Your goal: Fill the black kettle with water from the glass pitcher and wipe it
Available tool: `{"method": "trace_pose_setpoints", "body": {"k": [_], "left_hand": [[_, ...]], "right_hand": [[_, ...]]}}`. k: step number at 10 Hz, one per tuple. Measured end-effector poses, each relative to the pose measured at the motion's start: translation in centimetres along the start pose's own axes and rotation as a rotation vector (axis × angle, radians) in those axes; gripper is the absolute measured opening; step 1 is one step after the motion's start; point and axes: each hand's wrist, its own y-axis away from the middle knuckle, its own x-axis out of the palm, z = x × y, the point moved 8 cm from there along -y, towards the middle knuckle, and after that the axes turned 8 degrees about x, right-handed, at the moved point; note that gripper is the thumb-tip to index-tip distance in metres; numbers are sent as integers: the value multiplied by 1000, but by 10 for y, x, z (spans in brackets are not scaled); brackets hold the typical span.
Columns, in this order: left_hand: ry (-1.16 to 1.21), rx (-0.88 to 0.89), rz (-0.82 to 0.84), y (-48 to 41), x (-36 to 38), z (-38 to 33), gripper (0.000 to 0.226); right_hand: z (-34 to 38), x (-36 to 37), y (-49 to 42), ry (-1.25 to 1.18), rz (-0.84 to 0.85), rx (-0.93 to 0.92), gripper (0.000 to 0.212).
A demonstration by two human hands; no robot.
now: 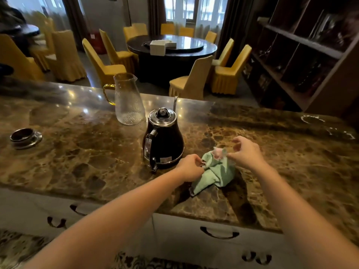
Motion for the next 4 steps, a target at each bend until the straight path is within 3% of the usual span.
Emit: {"method": "trace_pose_setpoints", "body": {"k": [2, 4], "left_hand": [[-161, 15, 169, 5, -20, -4, 47], [-476, 92, 268, 14, -52, -29, 65]], "right_hand": [[25, 36, 6, 204, 110, -108, 37], [47, 71, 12, 343, 311, -148, 49]]}}
